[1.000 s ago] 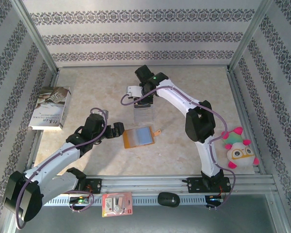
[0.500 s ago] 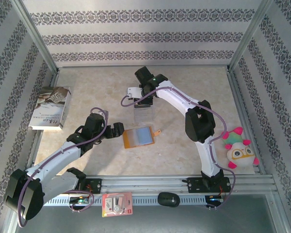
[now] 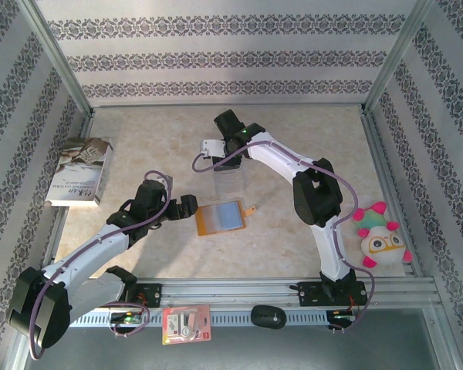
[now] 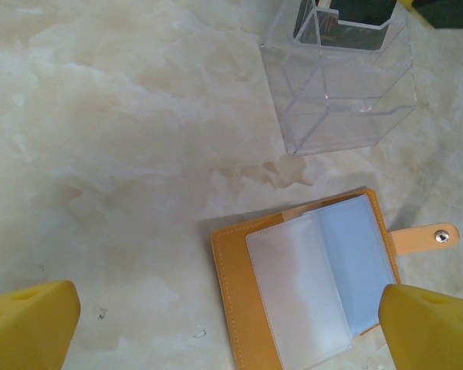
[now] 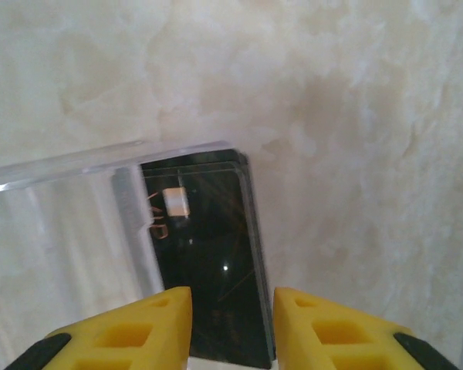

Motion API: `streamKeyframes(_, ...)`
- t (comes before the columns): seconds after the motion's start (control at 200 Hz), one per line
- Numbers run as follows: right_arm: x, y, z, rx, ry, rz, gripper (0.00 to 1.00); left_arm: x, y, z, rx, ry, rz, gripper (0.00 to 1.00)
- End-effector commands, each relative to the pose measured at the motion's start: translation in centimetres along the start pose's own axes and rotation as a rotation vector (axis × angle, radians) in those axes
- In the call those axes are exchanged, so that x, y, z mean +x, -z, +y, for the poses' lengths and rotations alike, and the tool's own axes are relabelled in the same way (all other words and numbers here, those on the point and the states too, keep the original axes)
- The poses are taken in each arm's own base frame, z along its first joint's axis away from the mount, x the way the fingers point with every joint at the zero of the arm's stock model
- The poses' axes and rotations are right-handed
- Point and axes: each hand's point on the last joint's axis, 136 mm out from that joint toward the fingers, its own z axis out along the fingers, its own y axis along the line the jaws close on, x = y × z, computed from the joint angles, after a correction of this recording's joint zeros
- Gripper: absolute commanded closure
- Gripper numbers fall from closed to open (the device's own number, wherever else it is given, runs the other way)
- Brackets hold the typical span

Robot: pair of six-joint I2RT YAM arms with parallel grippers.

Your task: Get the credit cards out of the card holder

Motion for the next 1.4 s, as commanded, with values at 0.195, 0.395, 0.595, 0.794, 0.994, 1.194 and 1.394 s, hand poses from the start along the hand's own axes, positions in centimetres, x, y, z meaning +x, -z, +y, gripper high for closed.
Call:
streamKeyframes(0.195, -4.9, 6.1, -5.6, 0.219, -0.199, -0.24, 0.63, -1.4, 0.5, 0.0, 0.012, 0.019, -0.064, 0.01)
streamKeyframes(0.395, -6.4, 12.8, -6.5, 0.275, -0.615, -0.531, 0.53, -4.9, 1.2, 0.2, -0.031, 0.003, -0.209, 0.01)
streamKeyframes(0.595, -1.5, 17.0, -4.9, 0.335, -1.014, -0.659, 0.16, -9.6, 2.1, 2.0, -0.186, -0.04, -0.389, 0.01)
streamKeyframes(0.794, 6.6, 18.9, -3.6, 0.563, -1.342, -0.571, 0.02, -13.2, 1.9, 6.0, -0.428, -0.078, -0.464, 0.01)
streamKeyframes(0.994, 12.4, 19.2, -2.1, 0.623, -1.497, -0.482, 0.02, -15.5, 1.4, 12.6, -0.642, -0.14, -0.464, 0.01)
streamKeyframes(1.194, 18.3, 19.3, -1.5, 0.701, -1.642, -0.366, 0.02, -14.9, 0.9, 16.7, -0.734, -0.22, -0.505, 0.01)
streamKeyframes(1.394, 21.6, 19.9, -0.8, 0.817, -1.636, -0.343, 0.02, -14.0, -0.9, 16.8, -0.603, -0.243, -0.565, 0.01)
